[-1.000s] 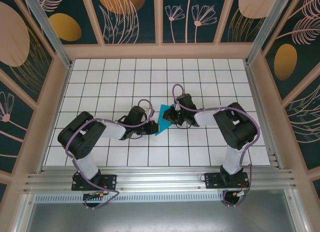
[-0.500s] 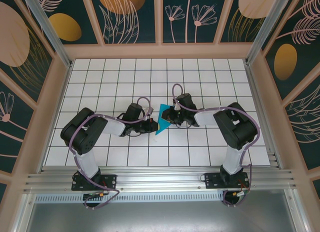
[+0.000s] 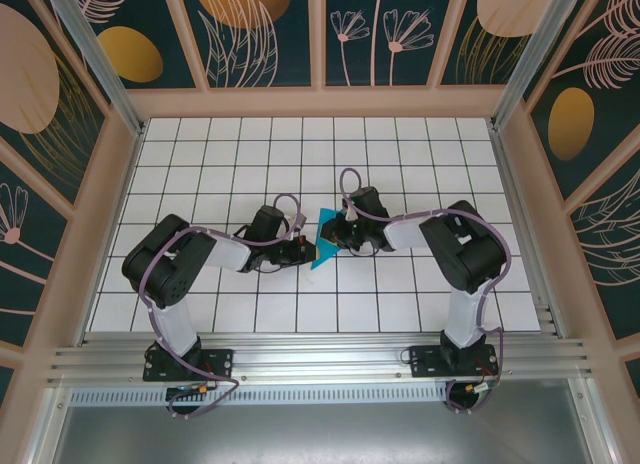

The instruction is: Fold a paper plane with a square sheet of paper (pick it up from the middle)

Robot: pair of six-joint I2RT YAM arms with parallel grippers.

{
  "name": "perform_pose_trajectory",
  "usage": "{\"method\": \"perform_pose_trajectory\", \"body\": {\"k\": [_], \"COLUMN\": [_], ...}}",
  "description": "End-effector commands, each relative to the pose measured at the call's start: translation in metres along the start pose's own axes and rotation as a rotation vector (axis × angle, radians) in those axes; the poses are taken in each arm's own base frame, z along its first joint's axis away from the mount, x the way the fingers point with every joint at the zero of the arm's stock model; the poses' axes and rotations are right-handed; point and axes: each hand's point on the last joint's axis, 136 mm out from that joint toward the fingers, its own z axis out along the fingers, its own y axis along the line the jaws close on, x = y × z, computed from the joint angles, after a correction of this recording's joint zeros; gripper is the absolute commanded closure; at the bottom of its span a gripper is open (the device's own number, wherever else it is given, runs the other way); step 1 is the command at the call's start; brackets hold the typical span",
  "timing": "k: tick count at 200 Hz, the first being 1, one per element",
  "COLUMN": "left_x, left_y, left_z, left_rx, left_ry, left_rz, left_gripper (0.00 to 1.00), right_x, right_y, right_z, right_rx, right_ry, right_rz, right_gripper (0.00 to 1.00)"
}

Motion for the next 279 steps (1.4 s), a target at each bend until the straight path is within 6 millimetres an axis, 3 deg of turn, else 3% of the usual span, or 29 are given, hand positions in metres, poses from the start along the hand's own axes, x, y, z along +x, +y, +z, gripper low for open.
{"method": "perform_pose_trajectory", "body": {"k": [1, 30, 110, 166, 214, 279], "left_x": [0.006, 0.012, 0.022, 0.004, 0.003, 0.022], "left_y": [0.013, 0.010, 0.008, -0.011, -0.012, 0.001], "left_z": [0.002, -0.002, -0.006, -0.019, -0.018, -0.014], "left_rx": [-0.047, -0.033, -0.015, 0.005, 0.009, -0.004], "left_ry": [0.021, 0.034, 0.059, -0.024, -0.022, 0.040], "left_rz": [-0.024, -0.017, -0.018, -0.007, -0.014, -0.031], "left_gripper": [0.95, 0.88, 0.84, 0.77, 0.89, 1.00], "right_x": [0.000, 0.003, 0.004, 0.006, 0.007, 0.009], "right_y": [-0.019, -0.026, -0.029, -0.030, -0.033, -0.038], "right_z": [0.006, 0.006, 0.007, 0.008, 0.007, 0.007], "right_rx": [0.086, 0.114, 0.124, 0.129, 0.135, 0.152], "right_ry": [-0.004, -0.001, 0.008, 0.017, 0.020, 0.020], "right_rz": [-0.001, 0.009, 0.007, 0.004, 0.004, 0.009], "right_gripper": [0.80, 0.80, 0.80, 0.80, 0.80, 0.80]}}
